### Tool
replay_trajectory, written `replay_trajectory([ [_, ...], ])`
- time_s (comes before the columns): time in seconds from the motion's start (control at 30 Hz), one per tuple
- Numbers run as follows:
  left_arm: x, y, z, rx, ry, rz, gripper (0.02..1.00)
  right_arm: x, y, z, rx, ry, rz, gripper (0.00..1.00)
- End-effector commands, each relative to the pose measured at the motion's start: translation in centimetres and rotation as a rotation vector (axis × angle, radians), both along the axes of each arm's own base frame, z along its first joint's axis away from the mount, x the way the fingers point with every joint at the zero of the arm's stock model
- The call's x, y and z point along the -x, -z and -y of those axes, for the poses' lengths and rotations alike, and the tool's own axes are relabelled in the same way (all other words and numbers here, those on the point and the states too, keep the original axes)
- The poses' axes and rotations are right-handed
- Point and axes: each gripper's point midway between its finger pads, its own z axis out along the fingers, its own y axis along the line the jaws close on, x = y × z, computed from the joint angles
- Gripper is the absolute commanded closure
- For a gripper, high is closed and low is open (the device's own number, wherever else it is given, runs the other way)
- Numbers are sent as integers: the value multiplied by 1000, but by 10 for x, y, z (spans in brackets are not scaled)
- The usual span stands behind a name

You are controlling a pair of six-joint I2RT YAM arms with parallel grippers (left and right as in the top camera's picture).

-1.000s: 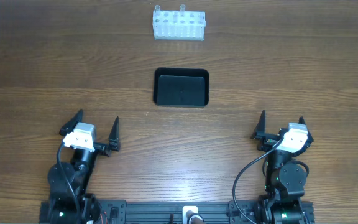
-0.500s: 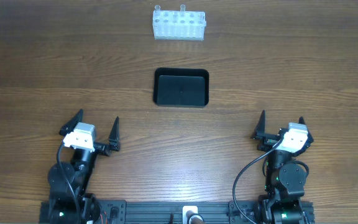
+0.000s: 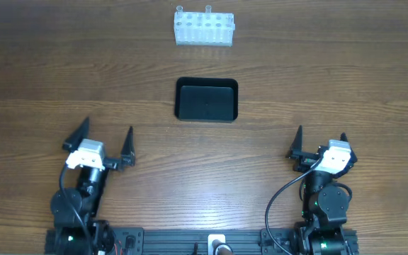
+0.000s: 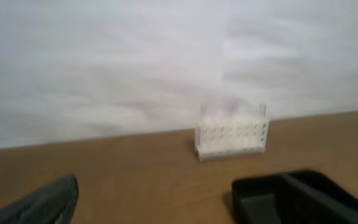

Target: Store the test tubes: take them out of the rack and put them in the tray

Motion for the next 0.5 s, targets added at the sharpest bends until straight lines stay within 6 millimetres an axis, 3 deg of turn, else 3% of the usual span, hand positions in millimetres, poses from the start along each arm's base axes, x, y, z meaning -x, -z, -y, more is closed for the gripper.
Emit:
replay_trajectory([
  [0.03,-20,-1,-5,-7,-35,6,20,0,2,0,-10,-4,5,9],
  [0.23,-56,-6,1,-8,-22,-16,18,0,2,0,-10,-4,5,7],
  [0.5,-138,-13,29,-25,19,-160,20,0,2,0,-10,-4,5,9],
])
